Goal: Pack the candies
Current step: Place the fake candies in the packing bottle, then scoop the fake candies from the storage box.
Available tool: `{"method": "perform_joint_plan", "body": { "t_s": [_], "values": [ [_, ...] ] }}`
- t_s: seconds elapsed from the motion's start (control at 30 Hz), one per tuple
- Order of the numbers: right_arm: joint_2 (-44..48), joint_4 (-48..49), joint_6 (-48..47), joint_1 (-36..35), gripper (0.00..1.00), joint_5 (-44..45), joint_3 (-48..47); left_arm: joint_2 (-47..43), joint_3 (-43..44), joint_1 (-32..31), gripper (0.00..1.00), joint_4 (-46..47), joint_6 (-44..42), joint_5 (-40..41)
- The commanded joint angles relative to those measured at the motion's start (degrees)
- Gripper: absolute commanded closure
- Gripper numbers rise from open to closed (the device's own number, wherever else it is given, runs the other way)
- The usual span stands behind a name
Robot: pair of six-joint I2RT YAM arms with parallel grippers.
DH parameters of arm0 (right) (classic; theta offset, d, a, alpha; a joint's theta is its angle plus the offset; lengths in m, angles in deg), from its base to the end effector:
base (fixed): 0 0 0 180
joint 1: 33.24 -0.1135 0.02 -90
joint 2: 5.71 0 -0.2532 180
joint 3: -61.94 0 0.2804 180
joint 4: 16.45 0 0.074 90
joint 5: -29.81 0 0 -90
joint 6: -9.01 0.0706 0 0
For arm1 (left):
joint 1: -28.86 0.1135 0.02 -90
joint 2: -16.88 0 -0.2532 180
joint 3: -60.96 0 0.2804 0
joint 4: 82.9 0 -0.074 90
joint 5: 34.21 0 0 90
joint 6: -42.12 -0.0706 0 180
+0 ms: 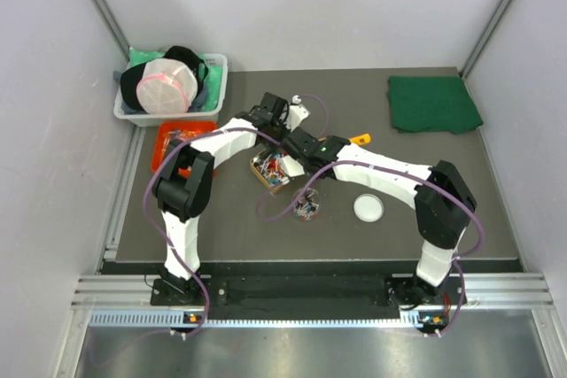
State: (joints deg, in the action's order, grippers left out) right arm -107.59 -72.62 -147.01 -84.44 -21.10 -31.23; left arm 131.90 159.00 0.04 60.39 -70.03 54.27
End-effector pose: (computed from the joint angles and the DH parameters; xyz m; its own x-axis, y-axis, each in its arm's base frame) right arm 0.2878 0.2869 0.2022 0.1689 -0.9217 0.3491 -0.6960 -0.3623 -0.6199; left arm 0.4204 -0.2335 0.1446 -0.4670 0.6871 -0.5565 0.7253 0.6577 0.2035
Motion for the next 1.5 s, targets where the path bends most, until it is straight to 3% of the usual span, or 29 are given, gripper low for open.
{"method": "perform_joint_plan", "body": {
  "t_s": [0.0,0.77,1.17,1.47],
  "values": [
    [-1.56,6.98,-3.15,0.4,1.0,4.94,-1.19,-5.33,2.38,-1.33,1.0,0.37,-1.23,-1.12],
    [-7.72,14.63,-12.28,-3.29,1.0,9.16,1.36,-4.81,2.47,-3.0,1.0,-0.34,-1.23,-1.21],
    [-5.43,8.22,-10.54,-5.49,1.0,6.35,2.51,-4.81,2.2,-3.0,1.0,-0.34,-1.05,-1.29],
    [-5.52,3.91,-5.17,-4.79,1.0,-2.53,-1.72,-5.33,1.33,-3.09,1.0,-0.16,-0.88,-1.47]
  ]
}}
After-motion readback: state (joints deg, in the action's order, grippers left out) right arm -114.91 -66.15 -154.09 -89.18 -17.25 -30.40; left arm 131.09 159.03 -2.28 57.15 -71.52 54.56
